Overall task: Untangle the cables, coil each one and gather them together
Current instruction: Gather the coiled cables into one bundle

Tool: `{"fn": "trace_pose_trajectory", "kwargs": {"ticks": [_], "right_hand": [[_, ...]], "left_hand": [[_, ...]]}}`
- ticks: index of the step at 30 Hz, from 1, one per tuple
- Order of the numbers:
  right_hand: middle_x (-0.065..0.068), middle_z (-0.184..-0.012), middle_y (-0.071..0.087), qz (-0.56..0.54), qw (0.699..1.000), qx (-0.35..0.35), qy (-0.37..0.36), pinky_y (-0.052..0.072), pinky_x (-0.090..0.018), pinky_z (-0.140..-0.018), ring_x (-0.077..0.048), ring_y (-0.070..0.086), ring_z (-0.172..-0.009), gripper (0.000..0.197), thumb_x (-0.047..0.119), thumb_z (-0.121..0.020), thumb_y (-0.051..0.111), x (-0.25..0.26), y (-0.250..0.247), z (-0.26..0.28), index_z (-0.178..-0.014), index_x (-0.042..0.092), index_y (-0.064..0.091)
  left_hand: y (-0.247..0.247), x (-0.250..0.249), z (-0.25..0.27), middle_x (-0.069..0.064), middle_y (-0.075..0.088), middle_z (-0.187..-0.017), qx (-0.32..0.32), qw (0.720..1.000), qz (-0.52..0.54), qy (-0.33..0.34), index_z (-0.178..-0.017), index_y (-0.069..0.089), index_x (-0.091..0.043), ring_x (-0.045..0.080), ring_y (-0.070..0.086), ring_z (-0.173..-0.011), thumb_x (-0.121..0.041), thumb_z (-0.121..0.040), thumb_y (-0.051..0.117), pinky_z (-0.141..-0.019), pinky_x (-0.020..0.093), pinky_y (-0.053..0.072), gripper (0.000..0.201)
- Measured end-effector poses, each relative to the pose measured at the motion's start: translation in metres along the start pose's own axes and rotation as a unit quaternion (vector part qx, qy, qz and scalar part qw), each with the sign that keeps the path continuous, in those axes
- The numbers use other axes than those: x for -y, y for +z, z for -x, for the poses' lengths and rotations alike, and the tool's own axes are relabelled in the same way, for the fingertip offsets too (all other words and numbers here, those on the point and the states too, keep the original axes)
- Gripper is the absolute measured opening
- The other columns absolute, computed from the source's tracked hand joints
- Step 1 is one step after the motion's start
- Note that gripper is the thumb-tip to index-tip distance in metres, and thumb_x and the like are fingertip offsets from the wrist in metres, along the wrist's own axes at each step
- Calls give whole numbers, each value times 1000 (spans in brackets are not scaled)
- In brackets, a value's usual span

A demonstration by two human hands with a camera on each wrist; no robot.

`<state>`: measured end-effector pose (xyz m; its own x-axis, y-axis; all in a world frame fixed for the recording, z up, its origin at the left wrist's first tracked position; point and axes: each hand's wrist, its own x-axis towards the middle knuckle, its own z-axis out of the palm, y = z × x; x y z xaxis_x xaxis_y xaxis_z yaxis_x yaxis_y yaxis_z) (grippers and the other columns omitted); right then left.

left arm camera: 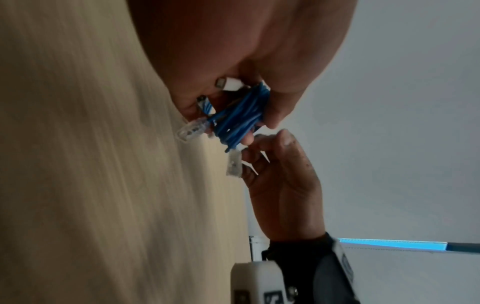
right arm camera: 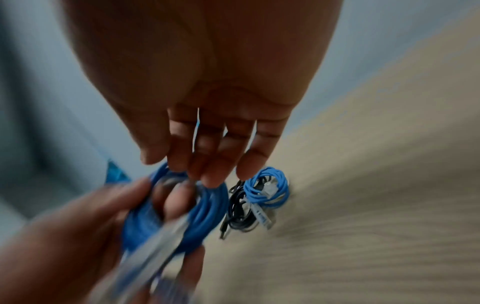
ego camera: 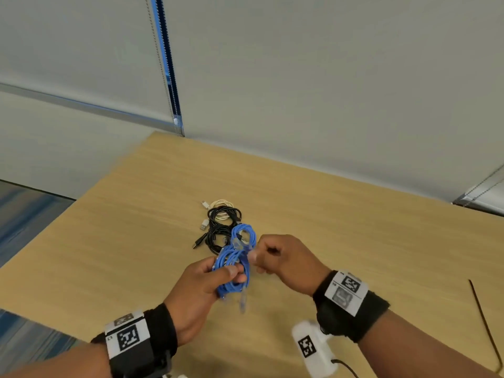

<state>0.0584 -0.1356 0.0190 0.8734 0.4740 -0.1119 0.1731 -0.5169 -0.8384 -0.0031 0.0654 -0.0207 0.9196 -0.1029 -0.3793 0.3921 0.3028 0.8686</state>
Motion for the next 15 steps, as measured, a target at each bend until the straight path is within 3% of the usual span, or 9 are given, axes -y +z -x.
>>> {"fn": "trace_pose_trajectory", "kwargs": {"ticks": [3, 5, 7, 9, 12, 15], "right_hand": [[-1, -85, 73, 45, 996, -54, 62, 55, -43, -79, -20, 69, -80, 20, 31, -96, 61, -14, -8, -37, -83, 16, 66], [-3, -97, 72, 142, 987, -6, 80, 54, -39, -79, -23, 65, -88, 18, 29, -96, 57, -19, 0, -63, -93, 17, 69], [-8, -91, 68, 229, 968, 45, 90, 48, -36, -69, -27, 62, -83, 27, 37, -95, 57, -21, 15, -81, -91, 13, 67], [-8, -83, 60, 291, 951, 50, 92, 40, -32, -59, -28, 58, -75, 35, 46, -93, 59, -25, 29, -88, -85, 12, 62], [-7, -94, 56, 326, 941, 34, 84, 39, -31, -63, -25, 56, -78, 26, 45, -93, 58, -31, 37, -88, -90, 18, 59], [-5, -94, 50, 290, 954, 17, 68, 38, -30, -66, -24, 52, -77, 17, 31, -97, 54, -35, 32, -79, -87, 19, 60]], "left_hand": [[-11, 2, 0, 18, 74, -85, -62, 998, 16, 12, -93, 76, -3, 22, 72, -81, -9, -94, 64, -87, 41, 50, 13], [-16, 3, 0, 19, 73, -81, -92, 995, 30, 22, -91, 76, -3, 22, 71, -78, -9, -93, 65, -80, 39, 51, 13], [-20, 4, -1, 18, 72, -80, -111, 992, 48, 32, -88, 78, -5, 20, 72, -75, -10, -92, 66, -70, 30, 54, 14], [-24, 3, -2, 17, 73, -81, -118, 990, 66, 37, -89, 80, -6, 19, 72, -76, -12, -90, 68, -64, 23, 55, 13], [-33, 1, -5, 15, 76, -87, -127, 988, 75, 46, -87, 81, -9, 19, 74, -81, -15, -89, 70, -70, 27, 55, 13], [-38, -1, -8, 12, 76, -88, -136, 987, 79, 46, -83, 81, -12, 17, 72, -81, -17, -91, 69, -77, 32, 52, 16]]}}
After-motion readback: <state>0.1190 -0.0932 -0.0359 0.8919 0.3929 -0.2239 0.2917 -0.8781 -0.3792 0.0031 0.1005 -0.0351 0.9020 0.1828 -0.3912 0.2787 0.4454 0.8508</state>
